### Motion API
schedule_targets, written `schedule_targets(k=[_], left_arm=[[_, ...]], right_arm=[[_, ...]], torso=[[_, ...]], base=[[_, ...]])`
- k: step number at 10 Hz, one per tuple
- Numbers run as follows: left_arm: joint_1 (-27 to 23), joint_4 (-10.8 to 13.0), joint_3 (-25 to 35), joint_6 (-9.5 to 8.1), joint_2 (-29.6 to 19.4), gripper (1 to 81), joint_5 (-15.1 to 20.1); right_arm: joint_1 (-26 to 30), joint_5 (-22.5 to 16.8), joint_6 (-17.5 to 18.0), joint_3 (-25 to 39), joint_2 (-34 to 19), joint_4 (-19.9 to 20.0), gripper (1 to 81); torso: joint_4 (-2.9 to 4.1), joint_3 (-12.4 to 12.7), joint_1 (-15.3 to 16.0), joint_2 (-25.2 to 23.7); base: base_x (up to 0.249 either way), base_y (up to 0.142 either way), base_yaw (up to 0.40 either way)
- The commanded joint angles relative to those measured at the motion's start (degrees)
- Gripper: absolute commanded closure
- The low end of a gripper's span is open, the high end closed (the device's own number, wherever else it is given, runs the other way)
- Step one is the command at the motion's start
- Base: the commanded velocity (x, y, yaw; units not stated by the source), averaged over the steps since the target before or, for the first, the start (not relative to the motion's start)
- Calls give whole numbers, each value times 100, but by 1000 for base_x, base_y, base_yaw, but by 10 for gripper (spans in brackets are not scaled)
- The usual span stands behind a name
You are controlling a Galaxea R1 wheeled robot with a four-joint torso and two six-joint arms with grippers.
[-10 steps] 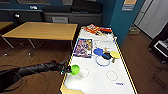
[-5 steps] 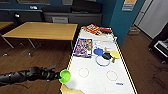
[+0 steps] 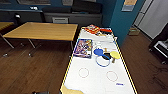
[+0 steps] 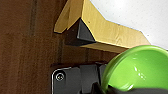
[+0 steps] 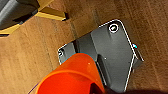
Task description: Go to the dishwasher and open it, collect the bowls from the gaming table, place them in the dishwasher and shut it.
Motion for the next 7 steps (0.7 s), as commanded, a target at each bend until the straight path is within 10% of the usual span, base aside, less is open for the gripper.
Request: schedule_targets(k=[1, 7], left_arm=[[1497, 1205, -1615, 151, 913, 811, -818], [2790, 1618, -3505, 169, 2188, 811, -1434]], right_arm=[[-15, -457, -27, -150, -69, -101, 811], [-226, -475, -27, -862, 590, -101, 811]], torso=[[0, 511, 0, 0], [0, 1412, -9, -4]], base=[[0, 0, 0], [0, 0, 0]])
